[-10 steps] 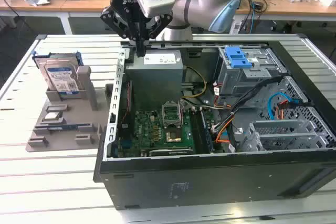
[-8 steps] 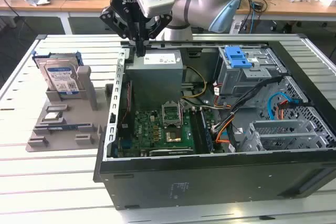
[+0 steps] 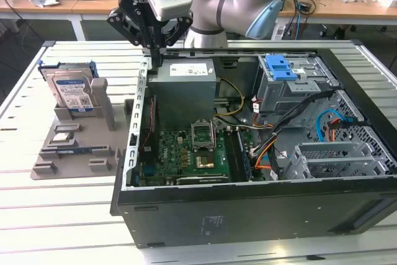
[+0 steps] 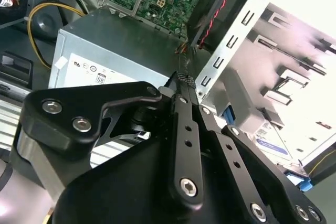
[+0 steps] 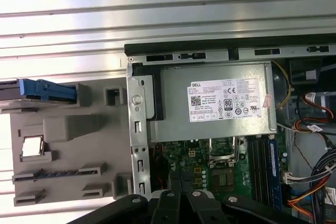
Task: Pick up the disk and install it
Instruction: 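Reach for the disk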
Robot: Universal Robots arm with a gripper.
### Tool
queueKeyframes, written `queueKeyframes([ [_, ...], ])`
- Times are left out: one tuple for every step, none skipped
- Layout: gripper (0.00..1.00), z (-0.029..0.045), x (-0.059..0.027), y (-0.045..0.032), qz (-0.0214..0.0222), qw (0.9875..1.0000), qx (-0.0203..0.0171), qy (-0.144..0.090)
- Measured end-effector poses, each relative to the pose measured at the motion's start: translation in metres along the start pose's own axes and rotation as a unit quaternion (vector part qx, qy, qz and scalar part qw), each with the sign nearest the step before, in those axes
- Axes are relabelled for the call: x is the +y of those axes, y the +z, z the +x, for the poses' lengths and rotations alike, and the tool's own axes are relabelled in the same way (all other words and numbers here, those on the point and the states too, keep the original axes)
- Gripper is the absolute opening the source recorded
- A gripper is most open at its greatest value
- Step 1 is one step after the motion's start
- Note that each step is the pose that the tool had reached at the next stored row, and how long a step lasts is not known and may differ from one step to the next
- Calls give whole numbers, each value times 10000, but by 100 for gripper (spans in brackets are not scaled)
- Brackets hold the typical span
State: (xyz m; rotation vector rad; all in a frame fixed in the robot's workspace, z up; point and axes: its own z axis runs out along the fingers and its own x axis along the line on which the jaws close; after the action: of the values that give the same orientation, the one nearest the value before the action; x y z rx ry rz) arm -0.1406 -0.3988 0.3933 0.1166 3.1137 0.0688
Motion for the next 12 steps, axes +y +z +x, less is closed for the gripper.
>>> queueKeyframes([
  [10, 9, -1, 0, 0, 10000, 0, 0],
  [10, 31, -2, 0, 0, 10000, 0, 0],
  [10, 59, -4, -2, 0, 10000, 0, 0],
  [10, 91, -7, -2, 0, 10000, 0, 0],
  [10, 105, -8, -2, 0, 10000, 0, 0],
  [10, 120, -9, -3, 0, 10000, 0, 0],
  [10, 129, -10, -3, 0, 10000, 0, 0],
  [10, 153, -11, -4, 0, 10000, 0, 0],
  [10, 175, -13, -5, 0, 10000, 0, 0],
  [10, 197, -15, -5, 0, 10000, 0, 0],
  [10, 228, -17, -6, 0, 10000, 0, 0],
  [10, 252, -19, -7, 0, 10000, 0, 0],
])
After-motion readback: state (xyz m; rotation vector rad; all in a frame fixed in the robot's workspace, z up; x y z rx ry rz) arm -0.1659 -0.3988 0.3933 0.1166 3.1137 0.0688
